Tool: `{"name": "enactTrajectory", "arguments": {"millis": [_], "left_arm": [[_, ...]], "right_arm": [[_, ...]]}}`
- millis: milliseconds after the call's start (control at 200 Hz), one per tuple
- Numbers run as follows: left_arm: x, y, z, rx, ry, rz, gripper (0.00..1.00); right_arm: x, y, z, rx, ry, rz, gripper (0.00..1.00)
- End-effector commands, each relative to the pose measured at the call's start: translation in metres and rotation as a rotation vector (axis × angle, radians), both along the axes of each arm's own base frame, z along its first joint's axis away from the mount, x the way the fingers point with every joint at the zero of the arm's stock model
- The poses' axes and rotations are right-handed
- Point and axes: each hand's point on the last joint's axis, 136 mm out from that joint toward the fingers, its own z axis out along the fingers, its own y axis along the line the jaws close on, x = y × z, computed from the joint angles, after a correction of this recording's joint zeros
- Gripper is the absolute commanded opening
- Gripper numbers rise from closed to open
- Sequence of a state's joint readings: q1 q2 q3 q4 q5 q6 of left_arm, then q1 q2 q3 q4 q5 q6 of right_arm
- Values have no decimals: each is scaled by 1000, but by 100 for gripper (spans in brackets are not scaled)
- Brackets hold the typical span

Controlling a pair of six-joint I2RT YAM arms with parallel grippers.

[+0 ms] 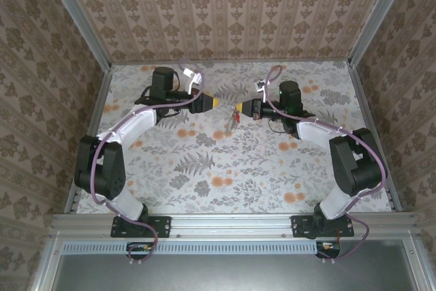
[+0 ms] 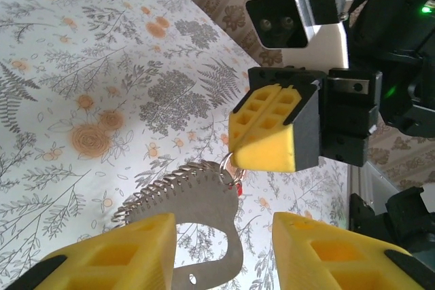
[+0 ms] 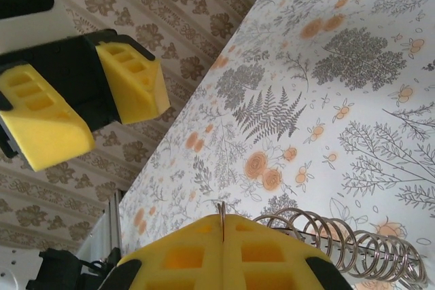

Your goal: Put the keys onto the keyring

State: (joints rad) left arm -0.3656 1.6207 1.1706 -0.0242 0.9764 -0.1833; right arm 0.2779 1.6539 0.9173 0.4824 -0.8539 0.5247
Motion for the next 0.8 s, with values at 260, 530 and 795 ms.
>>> {"name": "enactTrajectory", "arguments": {"millis": [260, 530, 795], "left_arm": [[-11, -32, 2, -27, -5, -199, 45], [-10, -45, -4, -54, 17, -283, 43], [-12, -52, -8, -71, 34, -324, 41]], "right_arm": [[-16, 7, 26, -12, -123, 204, 0], [-18, 8, 18, 2, -92, 275, 0], [-12, 3, 20, 25, -95, 255, 0]]}}
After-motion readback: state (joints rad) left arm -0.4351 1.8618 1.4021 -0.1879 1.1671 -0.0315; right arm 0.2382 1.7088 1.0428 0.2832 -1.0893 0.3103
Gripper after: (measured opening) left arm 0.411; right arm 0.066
